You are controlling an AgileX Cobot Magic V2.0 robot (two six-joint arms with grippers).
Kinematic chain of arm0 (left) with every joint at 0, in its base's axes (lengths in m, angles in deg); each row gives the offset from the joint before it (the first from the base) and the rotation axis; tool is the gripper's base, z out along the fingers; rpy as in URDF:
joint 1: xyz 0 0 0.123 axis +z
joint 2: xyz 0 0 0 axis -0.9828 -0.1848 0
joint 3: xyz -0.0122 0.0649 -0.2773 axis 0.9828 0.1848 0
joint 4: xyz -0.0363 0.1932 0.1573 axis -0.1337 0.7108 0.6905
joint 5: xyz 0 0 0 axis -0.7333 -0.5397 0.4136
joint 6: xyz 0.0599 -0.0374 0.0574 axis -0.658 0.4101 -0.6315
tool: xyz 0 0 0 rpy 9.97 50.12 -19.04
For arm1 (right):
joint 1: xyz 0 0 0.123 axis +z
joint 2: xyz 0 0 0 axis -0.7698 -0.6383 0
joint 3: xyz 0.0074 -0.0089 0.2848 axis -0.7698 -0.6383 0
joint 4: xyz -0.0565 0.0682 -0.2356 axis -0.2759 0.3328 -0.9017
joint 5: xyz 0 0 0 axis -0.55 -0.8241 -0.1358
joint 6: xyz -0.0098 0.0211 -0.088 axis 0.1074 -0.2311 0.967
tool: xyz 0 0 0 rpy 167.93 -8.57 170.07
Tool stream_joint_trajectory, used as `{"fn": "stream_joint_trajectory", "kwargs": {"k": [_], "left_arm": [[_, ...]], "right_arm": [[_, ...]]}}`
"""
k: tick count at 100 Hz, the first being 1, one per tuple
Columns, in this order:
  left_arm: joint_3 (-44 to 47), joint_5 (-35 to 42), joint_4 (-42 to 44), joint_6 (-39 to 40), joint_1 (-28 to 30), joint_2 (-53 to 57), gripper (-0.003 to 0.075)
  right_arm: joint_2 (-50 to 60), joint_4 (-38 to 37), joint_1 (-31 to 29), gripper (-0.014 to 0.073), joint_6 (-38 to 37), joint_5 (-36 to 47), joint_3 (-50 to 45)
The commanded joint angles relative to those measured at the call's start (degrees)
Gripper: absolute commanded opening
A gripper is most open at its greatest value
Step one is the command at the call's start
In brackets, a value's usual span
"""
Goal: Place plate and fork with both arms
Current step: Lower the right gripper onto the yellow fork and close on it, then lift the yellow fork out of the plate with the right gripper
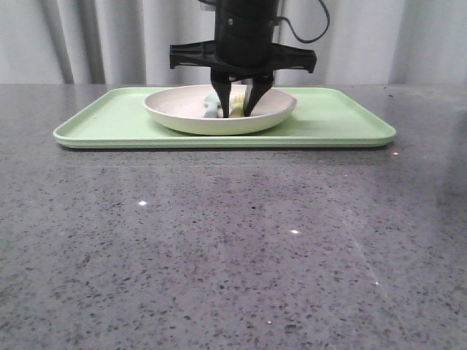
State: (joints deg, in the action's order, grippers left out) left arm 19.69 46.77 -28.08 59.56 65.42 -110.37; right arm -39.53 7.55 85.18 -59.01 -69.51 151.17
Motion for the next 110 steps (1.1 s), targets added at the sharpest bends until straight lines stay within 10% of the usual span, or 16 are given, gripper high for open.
{"fn": "stream_joint_trajectory", "kwargs": {"k": [1, 28, 110], "left_arm": [[-1.6, 4.0, -0.1, 0.8, 0.0, -0.2, 0.041], [-1.6, 4.0, -0.1, 0.8, 0.0, -0.2, 0.041], [-1.6, 4.2, -0.1, 0.8, 0.0, -0.2, 0.041]], "right_arm": [[2.7, -0.4, -0.2, 0.0213, -0.2, 0.2, 1.6], [2.7, -0.4, -0.2, 0.0096, -0.2, -0.2, 1.6], [3.4, -4.4, -0.2, 0.0094, -0.2, -6.3, 9.6]]}}
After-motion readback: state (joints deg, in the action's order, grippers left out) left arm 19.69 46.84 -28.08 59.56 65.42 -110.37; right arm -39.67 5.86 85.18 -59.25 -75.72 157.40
